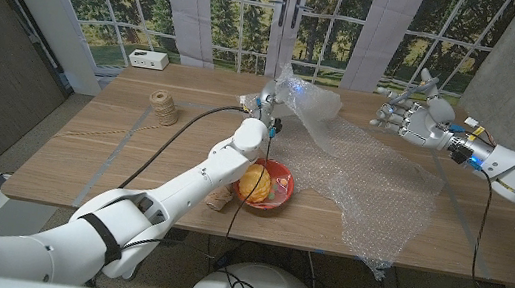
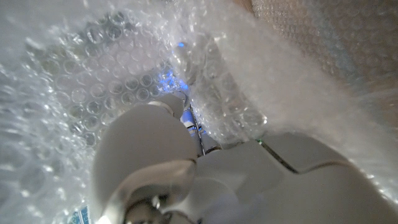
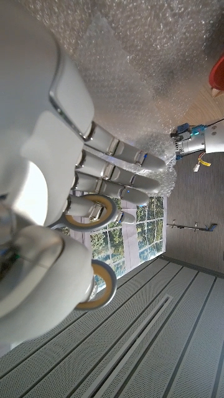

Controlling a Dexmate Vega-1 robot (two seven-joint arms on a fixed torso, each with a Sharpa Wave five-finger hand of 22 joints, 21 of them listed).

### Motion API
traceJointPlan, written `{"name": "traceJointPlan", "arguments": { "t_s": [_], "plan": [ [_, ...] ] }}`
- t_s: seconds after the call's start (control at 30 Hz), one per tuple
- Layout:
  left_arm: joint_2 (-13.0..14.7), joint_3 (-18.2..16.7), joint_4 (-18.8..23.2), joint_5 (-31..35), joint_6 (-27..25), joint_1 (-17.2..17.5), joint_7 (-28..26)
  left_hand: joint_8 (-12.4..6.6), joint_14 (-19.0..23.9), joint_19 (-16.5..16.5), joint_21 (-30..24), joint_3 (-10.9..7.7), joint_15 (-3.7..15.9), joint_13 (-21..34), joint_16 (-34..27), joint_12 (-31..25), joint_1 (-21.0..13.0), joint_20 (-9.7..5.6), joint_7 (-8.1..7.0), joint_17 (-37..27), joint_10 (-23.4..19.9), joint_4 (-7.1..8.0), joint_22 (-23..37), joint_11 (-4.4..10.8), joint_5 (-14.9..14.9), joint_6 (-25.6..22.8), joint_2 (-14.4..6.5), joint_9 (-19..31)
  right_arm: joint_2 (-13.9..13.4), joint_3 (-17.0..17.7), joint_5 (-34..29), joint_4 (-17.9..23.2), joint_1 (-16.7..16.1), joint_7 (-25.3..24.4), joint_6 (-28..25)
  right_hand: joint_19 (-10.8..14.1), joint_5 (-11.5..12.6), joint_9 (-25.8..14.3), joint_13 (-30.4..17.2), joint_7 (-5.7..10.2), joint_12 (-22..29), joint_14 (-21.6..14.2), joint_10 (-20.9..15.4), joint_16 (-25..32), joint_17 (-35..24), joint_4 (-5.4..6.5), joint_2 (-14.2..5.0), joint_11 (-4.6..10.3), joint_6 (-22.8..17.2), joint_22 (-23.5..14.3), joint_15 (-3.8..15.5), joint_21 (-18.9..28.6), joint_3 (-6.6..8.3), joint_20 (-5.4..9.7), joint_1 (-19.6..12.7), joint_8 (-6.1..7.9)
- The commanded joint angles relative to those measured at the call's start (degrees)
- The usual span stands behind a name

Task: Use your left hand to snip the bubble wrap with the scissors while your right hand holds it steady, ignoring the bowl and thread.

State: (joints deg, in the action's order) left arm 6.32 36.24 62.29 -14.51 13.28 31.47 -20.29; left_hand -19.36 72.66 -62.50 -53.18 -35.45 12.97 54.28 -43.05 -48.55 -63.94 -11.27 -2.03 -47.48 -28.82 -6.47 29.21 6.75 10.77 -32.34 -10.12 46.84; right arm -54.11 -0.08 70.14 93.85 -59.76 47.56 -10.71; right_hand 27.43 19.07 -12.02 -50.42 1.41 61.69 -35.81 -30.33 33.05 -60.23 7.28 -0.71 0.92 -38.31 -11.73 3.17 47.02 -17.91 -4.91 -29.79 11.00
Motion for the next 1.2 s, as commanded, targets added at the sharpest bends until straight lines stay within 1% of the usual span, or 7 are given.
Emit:
{"name": "traceJointPlan", "arguments": {
  "t_s": [0.03,0.17,0.33,0.47,0.63,0.9,1.2],
  "plan": [
    [1.08,0.05,2.14,-0.43,-0.28,0.37,-0.37,0.22,-0.28,-0.08,0.09,-0.14,-0.02,0.35,-0.66,-0.53,0.30,-1.14,-0.08,-0.07,-0.20,-0.15,-0.06,0.09,-0.17,-0.46,-0.07,0.22,0.21,-0.12,0.07,-0.08,-0.20,0.27,0.25,0.18,0.22,-0.05,-0.01,-3.75,0.30,-0.44,-0.64,0.15,-0.04,-0.25,-0.58,0.44,3.30,-0.02,3.48,-0.01,-0.27,0.09,-0.20,0.13],
    [1.55,0.97,1.73,2.84,2.88,-0.20,-2.02,0.33,-0.31,-0.14,0.13,-0.08,-0.02,0.09,-0.71,-0.46,0.29,-1.14,-0.13,-0.01,-0.42,-0.21,-0.15,0.15,-0.19,-0.61,-0.04,0.15,0.25,-0.27,0.07,-0.18,-0.04,0.39,0.20,0.21,0.21,-0.05,-0.18,-3.75,0.39,-0.45,-0.57,0.10,0.05,-0.25,-0.56,0.44,3.35,-0.02,3.35,-0.03,-0.29,0.08,-0.19,0.11],
    [0.92,0.70,1.04,2.47,3.61,-0.62,-1.68,0.48,-0.36,-0.15,0.18,-0.02,-0.01,-0.09,-0.82,-0.43,0.29,-1.13,-0.30,0.07,-0.61,-0.28,-0.21,-0.02,-0.21,-0.79,-0.01,0.15,0.14,-0.35,0.03,-0.03,-0.03,0.47,0.17,0.13,0.21,-0.05,-0.17,-3.78,0.42,-0.40,-0.61,0.14,-0.04,-0.26,-0.60,0.45,3.30,-0.02,3.46,-0.08,-0.26,0.10,-0.24,0.13],
    [0.69,0.81,0.77,2.58,3.50,-0.82,-1.60,0.60,-0.37,-0.16,0.20,0.01,-0.01,-0.07,-0.90,-0.45,0.28,-1.14,-0.41,0.12,-0.62,-0.34,-0.22,0.22,-0.22,-0.89,0.00,0.13,-0.04,-0.35,0.25,0.38,-0.39,0.33,-0.21,0.21,0.20,-0.05,-0.09,-3.77,0.40,-0.41,-0.64,0.11,0.03,-0.28,-0.57,0.35,3.29,-0.02,3.48,-0.07,-0.28,0.10,-0.27,0.13],
    [0.81,2.01,-0.32,6.36,5.17,-1.50,-4.11,0.77,-0.41,-0.18,0.23,0.14,-0.01,-0.35,-0.99,-0.36,0.24,-1.20,-0.30,0.22,-0.83,-0.48,-0.33,0.25,-0.26,-1.24,0.08,-0.04,-0.18,-0.31,0.11,0.68,-0.58,0.60,-0.01,0.21,0.19,-0.04,-0.08,-3.76,0.40,-0.49,-0.63,0.16,0.00,-0.29,-0.58,0.42,3.30,-0.02,3.38,-0.09,-0.27,0.06,-0.30,0.12],
    [0.03,4.15,-4.96,13.02,9.29,-3.97,-8.88,1.16,-0.46,-0.11,0.31,0.35,-0.01,-0.62,-1.18,-0.28,0.30,-1.14,-0.33,0.38,-1.07,-0.56,-0.45,0.24,-0.28,-1.71,0.11,-0.37,-0.80,-0.33,0.28,1.97,-0.60,1.43,-0.43,0.22,0.17,-0.04,-0.15,-3.91,0.44,-0.56,-0.54,0.12,0.13,-0.24,-0.61,0.47,3.35,-0.02,3.40,-0.13,-0.30,0.00,-0.24,0.10],
    [-1.43,7.80,-13.20,21.58,15.28,-8.47,-15.64,1.52,-0.55,-0.09,0.23,0.63,-0.02,-1.21,-1.33,-0.22,0.18,-1.16,-0.26,0.58,-1.88,-0.88,-0.47,0.35,-0.29,-2.39,0.30,-0.73,-1.54,0.20,0.86,3.62,-1.14,1.86,-1.00,0.30,0.16,-0.04,0.06,-4.01,0.35,-0.50,-0.58,0.16,0.03,-0.22,-0.60,0.29,3.40,-0.02,3.29,-0.15,-0.32,-0.05,-0.19,0.08]
  ]
}}
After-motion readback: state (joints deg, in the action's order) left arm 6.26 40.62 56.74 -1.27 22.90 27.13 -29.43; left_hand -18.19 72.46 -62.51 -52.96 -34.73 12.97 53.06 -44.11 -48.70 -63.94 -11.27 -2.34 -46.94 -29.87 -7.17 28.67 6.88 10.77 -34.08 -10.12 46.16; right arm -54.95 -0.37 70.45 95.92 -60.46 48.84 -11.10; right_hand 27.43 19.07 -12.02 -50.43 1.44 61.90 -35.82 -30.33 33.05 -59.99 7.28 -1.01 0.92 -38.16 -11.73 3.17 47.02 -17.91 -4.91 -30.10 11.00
